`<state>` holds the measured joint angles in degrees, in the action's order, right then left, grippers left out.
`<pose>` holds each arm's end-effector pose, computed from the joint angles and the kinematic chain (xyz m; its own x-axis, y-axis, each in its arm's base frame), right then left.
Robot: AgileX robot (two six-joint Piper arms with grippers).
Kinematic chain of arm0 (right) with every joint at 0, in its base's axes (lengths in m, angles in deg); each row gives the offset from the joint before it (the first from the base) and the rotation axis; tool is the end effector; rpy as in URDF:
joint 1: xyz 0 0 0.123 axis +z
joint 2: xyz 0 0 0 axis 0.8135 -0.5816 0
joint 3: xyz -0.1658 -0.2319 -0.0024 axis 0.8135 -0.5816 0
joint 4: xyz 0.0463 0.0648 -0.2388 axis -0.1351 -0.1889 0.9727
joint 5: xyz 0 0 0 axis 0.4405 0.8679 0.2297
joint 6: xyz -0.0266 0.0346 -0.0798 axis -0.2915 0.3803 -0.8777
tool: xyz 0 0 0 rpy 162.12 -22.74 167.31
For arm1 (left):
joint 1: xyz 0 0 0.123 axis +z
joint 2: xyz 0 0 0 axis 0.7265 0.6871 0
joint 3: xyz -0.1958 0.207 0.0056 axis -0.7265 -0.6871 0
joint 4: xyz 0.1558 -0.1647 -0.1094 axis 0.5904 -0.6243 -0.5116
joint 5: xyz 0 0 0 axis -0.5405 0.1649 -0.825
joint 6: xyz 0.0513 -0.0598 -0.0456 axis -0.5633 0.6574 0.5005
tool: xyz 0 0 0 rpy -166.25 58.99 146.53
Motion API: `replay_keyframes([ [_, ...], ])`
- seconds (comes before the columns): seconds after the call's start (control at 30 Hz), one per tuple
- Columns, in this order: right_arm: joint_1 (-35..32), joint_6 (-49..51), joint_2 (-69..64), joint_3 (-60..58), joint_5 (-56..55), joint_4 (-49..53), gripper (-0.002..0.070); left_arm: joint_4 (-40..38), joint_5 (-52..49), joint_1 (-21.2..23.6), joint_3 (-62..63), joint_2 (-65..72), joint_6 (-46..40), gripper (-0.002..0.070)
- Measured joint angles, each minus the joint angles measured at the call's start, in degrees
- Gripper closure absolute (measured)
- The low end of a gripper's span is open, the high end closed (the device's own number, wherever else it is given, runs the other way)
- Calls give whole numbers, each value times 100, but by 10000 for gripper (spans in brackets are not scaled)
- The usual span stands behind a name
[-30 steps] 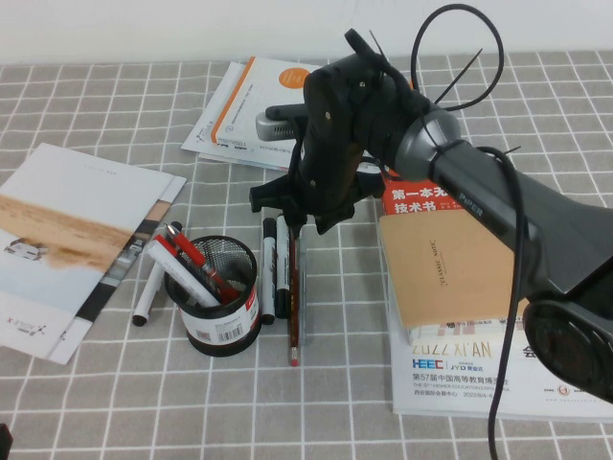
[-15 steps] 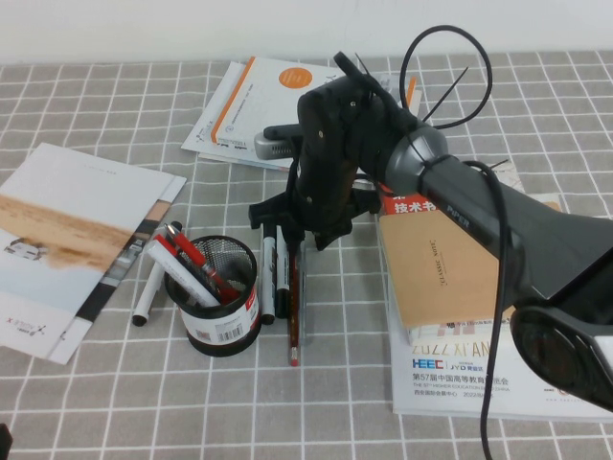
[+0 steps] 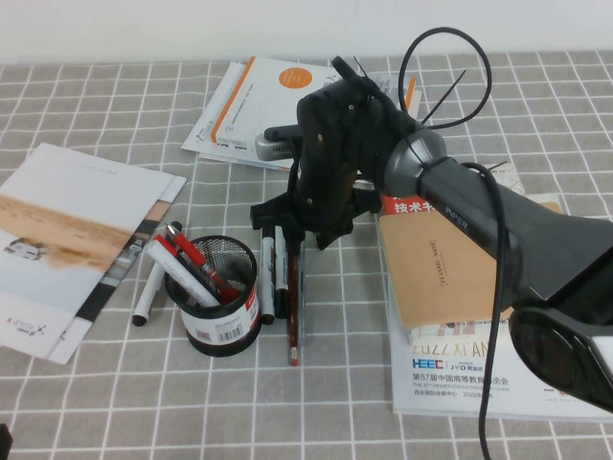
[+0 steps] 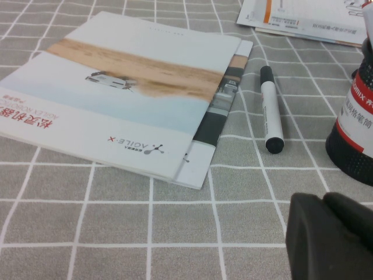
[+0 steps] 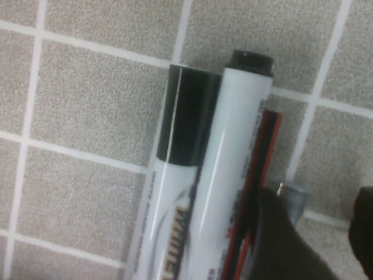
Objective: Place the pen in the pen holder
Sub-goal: Pick up the pen on the table
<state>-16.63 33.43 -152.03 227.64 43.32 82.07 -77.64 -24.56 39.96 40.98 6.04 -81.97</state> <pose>0.4191 0.3243 0.1901 -0.9416 -0.1816 -0.2835 -0.2249 0.9659 0.1280 0.0517 -0.0084 0.1708 -0.3086 -0.0009 -0.9512 0.1282 0.9908 -0.0426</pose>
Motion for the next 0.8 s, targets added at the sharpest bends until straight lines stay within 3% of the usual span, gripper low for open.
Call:
replay_keyframes([
  [0.43, 0, 0, -38, 0, -27, -180, 442, 0, 0, 0, 0, 0, 0, 678],
  [0.67, 0, 0, -48, 0, -27, -232, 605, 0, 0, 0, 0, 0, 0, 678],
  [0.8, 0, 0, -48, 0, -49, -231, 604, 0, 0, 0, 0, 0, 0, 678],
])
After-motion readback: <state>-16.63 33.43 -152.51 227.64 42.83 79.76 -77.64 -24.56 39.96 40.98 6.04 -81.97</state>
